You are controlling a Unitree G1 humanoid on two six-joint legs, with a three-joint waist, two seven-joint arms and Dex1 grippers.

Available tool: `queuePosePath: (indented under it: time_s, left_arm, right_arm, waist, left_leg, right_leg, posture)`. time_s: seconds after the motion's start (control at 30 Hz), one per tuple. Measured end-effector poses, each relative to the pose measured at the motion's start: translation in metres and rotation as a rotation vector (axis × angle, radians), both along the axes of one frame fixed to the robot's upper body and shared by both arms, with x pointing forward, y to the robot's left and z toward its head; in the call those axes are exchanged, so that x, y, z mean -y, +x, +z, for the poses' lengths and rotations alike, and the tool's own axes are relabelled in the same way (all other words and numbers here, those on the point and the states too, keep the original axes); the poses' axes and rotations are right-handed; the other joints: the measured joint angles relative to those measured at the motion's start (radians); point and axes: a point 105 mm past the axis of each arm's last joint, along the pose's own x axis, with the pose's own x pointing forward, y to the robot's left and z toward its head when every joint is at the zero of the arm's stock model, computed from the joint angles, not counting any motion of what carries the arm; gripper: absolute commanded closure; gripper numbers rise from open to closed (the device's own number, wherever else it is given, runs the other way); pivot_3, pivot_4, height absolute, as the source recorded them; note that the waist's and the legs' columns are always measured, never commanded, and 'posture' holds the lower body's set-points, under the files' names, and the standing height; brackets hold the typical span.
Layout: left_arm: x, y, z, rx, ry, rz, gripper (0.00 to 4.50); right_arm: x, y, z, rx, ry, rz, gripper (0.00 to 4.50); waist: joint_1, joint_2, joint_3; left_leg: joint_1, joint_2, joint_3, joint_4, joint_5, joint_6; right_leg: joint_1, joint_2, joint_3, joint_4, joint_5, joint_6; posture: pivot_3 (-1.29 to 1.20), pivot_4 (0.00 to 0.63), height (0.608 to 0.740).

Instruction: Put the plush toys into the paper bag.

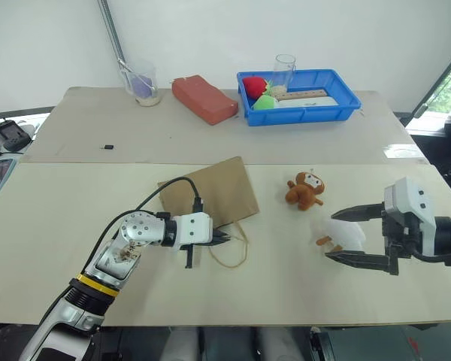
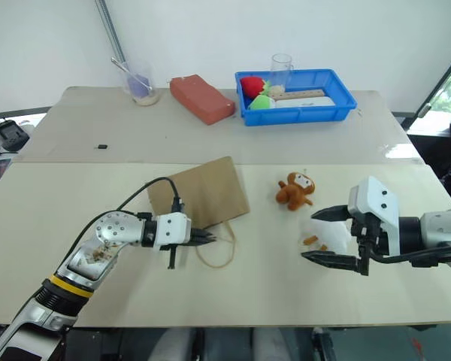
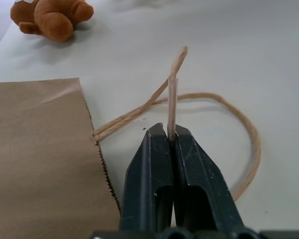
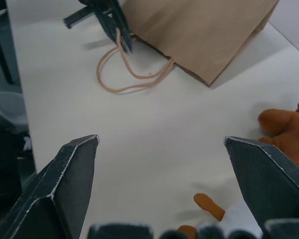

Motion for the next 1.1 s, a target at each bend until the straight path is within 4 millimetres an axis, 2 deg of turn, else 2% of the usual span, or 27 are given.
queuePosePath:
  time_s: [0.1,0.2,0.33,0.37,0.4,0.43,0.57,0.67,0.83,0.97,1.03,1.1]
  left_arm:
    - [0.004,0.009,0.023,-0.083,-0.090,0.026,4.46]
    - [0.009,0.017,0.055,-0.173,-0.186,0.037,4.50]
    - [0.015,0.024,0.084,-0.293,-0.297,0.066,4.50]
    - [0.019,0.026,0.089,-0.325,-0.324,0.071,4.50]
    - [0.021,0.026,0.091,-0.345,-0.335,0.072,4.50]
    - [0.024,0.027,0.094,-0.380,-0.357,0.081,4.50]
    - [0.028,0.028,0.098,-0.440,-0.382,0.104,4.50]
    - [0.032,0.028,0.097,-0.465,-0.392,0.115,4.50]
    - [0.037,0.026,0.101,-0.475,-0.421,0.140,4.50]
    - [0.038,0.024,0.108,-0.480,-0.462,0.154,4.50]
    - [0.033,0.028,0.112,-0.485,-0.493,0.189,4.50]
    - [0.028,0.031,0.115,-0.486,-0.518,0.220,4.50]
  right_arm:
    - [-0.012,-0.002,-0.004,0.032,0.022,-0.010,0.00]
    - [-0.033,-0.005,-0.016,0.036,0.075,-0.004,0.79]
    - [-0.057,0.001,-0.037,0.021,0.116,-0.016,2.14]
    - [-0.066,0.006,-0.038,0.036,0.137,-0.016,2.64]
    - [-0.071,0.008,-0.040,0.041,0.150,-0.016,2.85]
    - [-0.081,0.017,-0.041,0.061,0.174,-0.025,3.21]
    - [-0.100,0.043,-0.051,0.091,0.213,-0.081,4.49]
    - [-0.118,0.062,-0.058,0.121,0.228,-0.098,4.49]
    - [-0.136,0.088,-0.068,0.166,0.229,-0.149,4.49]
    - [-0.144,0.105,-0.084,0.156,0.223,-0.205,4.49]
    - [-0.145,0.111,-0.099,0.133,0.211,-0.240,4.49]
    - [-0.147,0.115,-0.105,0.141,0.209,-0.254,4.49]
  waist:
    - [0.000,0.000,0.000]
    - [0.000,-0.001,0.000]
    - [-0.007,-0.001,0.000]
    - [-0.009,-0.001,0.000]
    - [-0.010,-0.001,0.000]
    - [-0.013,-0.001,0.000]
    - [-0.017,-0.001,0.000]
    - [-0.018,-0.001,0.000]
    - [-0.017,-0.001,0.000]
    - [-0.017,-0.001,0.000]
    - [-0.021,-0.001,0.000]
    - [-0.025,-0.001,0.000]
  left_leg:
    - [-0.002,0.000,-0.001,0.001,0.000,0.000]
    - [-0.002,-0.001,-0.003,0.002,0.000,0.000]
    - [-0.001,-0.001,-0.003,0.002,0.000,0.000]
    - [-0.001,-0.001,-0.003,0.002,0.000,0.000]
    - [-0.001,-0.001,-0.004,0.002,0.000,0.000]
    - [-0.001,0.000,-0.004,0.002,0.000,0.000]
    - [-0.001,-0.001,-0.005,0.002,0.000,0.000]
    - [-0.001,-0.001,-0.005,0.002,0.000,-0.001]
    - [-0.002,-0.001,-0.006,0.002,0.000,-0.001]
    - [-0.001,-0.001,-0.007,0.001,0.000,-0.001]
    - [-0.001,-0.001,-0.007,0.001,0.001,-0.001]
    - [-0.001,-0.001,-0.007,0.001,0.001,-0.001]
  right_leg:
    - [0.000,0.000,-0.001,0.000,0.000,0.001]
    - [0.000,0.000,-0.002,0.000,0.000,0.001]
    - [0.000,0.000,-0.002,0.001,0.000,0.001]
    - [-0.001,0.001,-0.002,0.001,0.000,0.001]
    - [-0.001,0.001,-0.002,0.002,0.000,0.001]
    - [0.000,0.001,-0.002,0.002,0.000,0.001]
    - [-0.001,0.001,-0.002,0.002,0.000,0.000]
    - [-0.002,0.001,-0.002,0.002,0.000,0.000]
    - [-0.001,0.000,-0.002,0.002,0.000,0.000]
    - [-0.002,0.000,-0.003,0.002,0.000,0.000]
    - [-0.002,0.000,-0.002,0.003,0.000,0.000]
    - [-0.002,0.000,-0.002,0.003,0.000,0.000]
  posture:
    - [0.00,0.150,0.740]
    - [0.00,0.150,0.740]
    - [0.00,0.150,0.740]
    - [0.00,0.150,0.740]
    - [0.00,0.150,0.740]
    - [0.00,0.150,0.740]
    - [0.00,0.150,0.740]
    - [0.00,0.150,0.740]
    - [0.00,0.150,0.740]
    - [0.00,0.150,0.740]
    - [0.00,0.150,0.740]
    - [0.00,0.150,0.740]
